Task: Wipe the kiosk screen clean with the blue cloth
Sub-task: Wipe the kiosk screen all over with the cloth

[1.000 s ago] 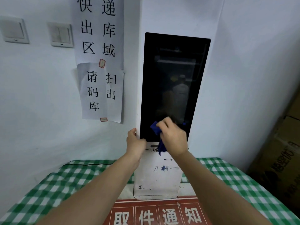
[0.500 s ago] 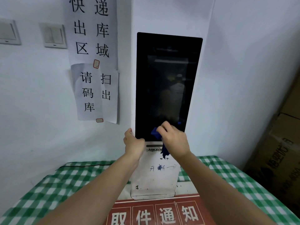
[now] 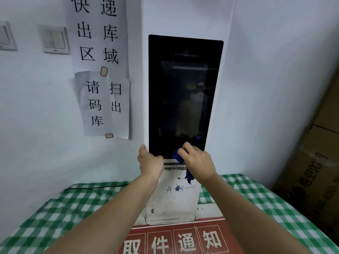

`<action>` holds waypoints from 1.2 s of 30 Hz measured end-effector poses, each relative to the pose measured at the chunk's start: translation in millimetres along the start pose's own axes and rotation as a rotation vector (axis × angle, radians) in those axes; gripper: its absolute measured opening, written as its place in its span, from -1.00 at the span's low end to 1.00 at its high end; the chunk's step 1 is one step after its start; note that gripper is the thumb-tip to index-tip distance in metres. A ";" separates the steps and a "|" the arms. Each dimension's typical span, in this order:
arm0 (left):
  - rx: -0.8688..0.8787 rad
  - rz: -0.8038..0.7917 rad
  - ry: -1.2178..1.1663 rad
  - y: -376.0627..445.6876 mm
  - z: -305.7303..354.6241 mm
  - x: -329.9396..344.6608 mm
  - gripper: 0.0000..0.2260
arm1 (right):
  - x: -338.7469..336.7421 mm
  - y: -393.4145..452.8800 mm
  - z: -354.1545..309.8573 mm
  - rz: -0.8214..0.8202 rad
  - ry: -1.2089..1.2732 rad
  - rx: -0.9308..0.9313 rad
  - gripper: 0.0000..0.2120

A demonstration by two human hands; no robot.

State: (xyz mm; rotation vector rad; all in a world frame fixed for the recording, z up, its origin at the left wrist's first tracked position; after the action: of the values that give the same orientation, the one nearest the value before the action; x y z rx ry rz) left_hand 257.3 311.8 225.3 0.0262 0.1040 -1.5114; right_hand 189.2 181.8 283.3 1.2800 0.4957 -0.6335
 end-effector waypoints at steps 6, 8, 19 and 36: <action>-0.018 -0.023 0.020 -9.6 4.5 6.7 -0.30 | -40.7 19.9 35.5 0.192 0.048 0.210 -0.72; -0.017 -0.018 0.027 -10.9 4.2 7.7 -0.29 | -30.4 11.7 34.9 0.150 0.049 0.197 -0.65; -0.034 -0.009 0.042 -11.9 3.9 9.1 -0.27 | -12.6 -9.6 36.1 -0.017 0.002 0.056 -0.56; -0.045 -0.027 0.040 -11.8 3.5 10.4 -0.27 | -7.9 -27.3 53.4 -0.049 -0.026 0.114 -0.55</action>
State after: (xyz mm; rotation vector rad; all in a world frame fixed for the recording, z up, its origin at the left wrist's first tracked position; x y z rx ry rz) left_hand 246.4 300.4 228.5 0.0188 0.1713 -1.5348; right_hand 164.5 126.6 281.0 1.3688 0.4761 -0.7265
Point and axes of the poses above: each hand's wrist, its own y-axis towards the middle knuckle, its own x-axis out of the palm, z = x × y, the point moved 10 cm from there along y, towards the middle knuckle, and after that the axes turned 5 degrees about z, right-handed, at the moved point
